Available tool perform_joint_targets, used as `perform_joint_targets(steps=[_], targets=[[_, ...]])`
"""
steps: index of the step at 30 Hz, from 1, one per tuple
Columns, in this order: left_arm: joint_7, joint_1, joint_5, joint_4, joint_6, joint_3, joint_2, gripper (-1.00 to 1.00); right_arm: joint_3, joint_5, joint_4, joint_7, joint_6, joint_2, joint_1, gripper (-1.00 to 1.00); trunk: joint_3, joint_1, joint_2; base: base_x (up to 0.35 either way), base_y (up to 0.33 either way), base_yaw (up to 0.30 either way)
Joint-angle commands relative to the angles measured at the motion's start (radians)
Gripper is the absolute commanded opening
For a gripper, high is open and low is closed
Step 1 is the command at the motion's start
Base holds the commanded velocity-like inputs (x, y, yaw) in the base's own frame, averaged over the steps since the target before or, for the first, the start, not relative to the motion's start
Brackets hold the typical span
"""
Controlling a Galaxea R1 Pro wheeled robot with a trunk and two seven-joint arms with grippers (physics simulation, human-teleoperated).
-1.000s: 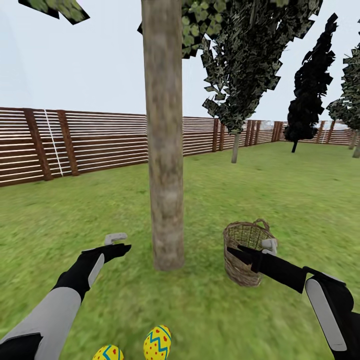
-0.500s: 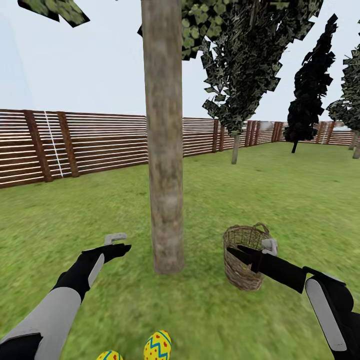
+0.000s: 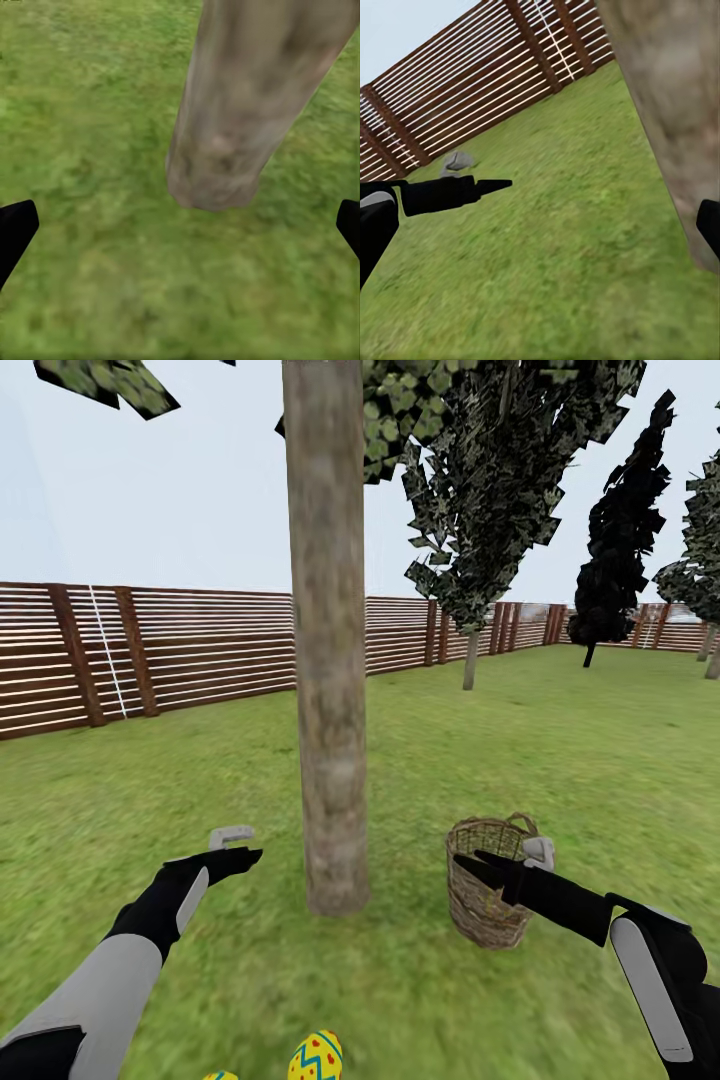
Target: Take the three Easter eggs out of the wicker basket on the lawn in the garden, then place them on the lawn next to a single tree (choose any tree) so that all three eggs are next to the same tree and none are left in the basket.
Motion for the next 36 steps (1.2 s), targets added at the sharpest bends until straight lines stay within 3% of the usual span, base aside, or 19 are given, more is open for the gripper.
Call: perform_joint_targets(steps=[1,36], targets=[[-0.004,-0.001,0.003,-0.001,0.007,0.004,0.000,1.00,-0.001,-0.003,0.000,0.002,0.006,0.000,-0.001,1.00,0.002,-0.004,0.007,0.000,0.000,0.000],[0.011,-0.001,0.004,0.012,0.007,-0.006,-0.003,1.00,-0.004,-0.003,0.000,0.003,0.007,0.000,-0.002,1.00,0.112,-0.138,0.252,0.000,0.000,0.000]])
